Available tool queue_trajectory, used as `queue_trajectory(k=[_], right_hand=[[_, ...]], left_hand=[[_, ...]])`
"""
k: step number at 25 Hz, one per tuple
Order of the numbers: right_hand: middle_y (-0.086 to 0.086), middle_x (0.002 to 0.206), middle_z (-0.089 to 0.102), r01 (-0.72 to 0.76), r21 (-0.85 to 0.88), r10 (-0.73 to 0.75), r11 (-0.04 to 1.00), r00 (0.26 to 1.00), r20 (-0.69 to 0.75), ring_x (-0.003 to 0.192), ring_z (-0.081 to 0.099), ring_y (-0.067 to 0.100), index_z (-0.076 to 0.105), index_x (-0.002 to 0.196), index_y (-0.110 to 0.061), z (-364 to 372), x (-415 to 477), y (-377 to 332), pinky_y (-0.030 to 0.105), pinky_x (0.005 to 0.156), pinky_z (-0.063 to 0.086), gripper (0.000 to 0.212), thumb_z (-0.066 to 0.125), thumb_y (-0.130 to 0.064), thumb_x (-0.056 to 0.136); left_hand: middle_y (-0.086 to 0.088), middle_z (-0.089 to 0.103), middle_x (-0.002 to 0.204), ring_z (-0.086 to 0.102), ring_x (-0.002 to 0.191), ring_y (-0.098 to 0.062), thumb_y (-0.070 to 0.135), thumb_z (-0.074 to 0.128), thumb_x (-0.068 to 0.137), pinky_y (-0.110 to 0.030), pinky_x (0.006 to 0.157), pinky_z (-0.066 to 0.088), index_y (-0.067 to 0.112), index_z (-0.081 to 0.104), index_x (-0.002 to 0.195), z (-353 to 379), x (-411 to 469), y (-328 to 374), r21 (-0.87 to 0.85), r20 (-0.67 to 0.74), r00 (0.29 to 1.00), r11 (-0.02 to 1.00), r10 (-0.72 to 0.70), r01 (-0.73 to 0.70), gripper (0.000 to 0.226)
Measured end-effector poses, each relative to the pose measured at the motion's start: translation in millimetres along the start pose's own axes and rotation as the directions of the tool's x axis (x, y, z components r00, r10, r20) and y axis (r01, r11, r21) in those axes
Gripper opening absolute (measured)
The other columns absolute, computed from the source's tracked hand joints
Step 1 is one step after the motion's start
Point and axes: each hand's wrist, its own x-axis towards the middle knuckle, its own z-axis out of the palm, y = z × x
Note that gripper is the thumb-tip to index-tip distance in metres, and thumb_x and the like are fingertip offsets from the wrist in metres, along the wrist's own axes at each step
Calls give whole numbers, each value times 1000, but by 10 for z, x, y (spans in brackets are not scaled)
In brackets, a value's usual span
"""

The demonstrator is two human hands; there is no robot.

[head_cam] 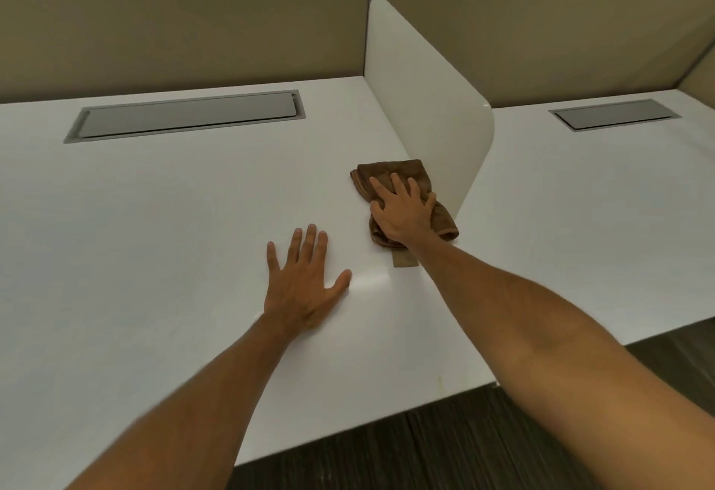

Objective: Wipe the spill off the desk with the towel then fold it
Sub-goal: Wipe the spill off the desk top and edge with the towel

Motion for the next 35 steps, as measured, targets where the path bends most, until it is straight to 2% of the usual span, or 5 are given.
queue_trajectory(k=[12,17,25,29,35], right_hand=[[-1,162,19,7,50,-4,999,998,-58,149,11,27,24,148,-45,39,-1331,268,59,115,5,54,36,-43,95],[-4,161,21,1,27,1,1000,995,-100,148,15,24,23,147,-48,134,-1908,381,58,114,9,54,30,-47,94],[2,163,11,-149,64,151,987,988,-31,149,5,33,18,150,-44,36,-1609,277,63,113,5,54,33,-45,98],[1,162,17,-144,54,149,988,983,-108,149,10,28,21,149,-43,118,-1893,285,60,115,7,52,30,-44,98],[-1,161,19,-224,91,234,970,963,-132,148,10,28,25,146,-48,124,-2009,389,61,112,11,52,33,-47,95]], left_hand=[[0,-3,165,-6,152,-19,68,15,91,-55,120,-4,19,2,156,-65,-30,19,-20,33,999,1000,-19,20,82],[-1,-4,165,-7,152,-20,65,21,93,-57,119,-5,18,1,156,-127,-23,54,-36,79,996,998,-40,43,81],[-4,4,165,0,152,-22,56,22,98,-55,120,-1,16,4,156,-154,-20,183,-95,32,999,995,-24,27,73],[-4,1,165,-4,151,-31,55,20,99,-59,118,-5,24,4,156,-148,52,480,-114,84,996,993,4,5,67],[-6,0,165,-3,152,-29,50,19,101,-59,118,-5,25,7,156,-106,181,750,-74,53,996,994,78,-74,61]])
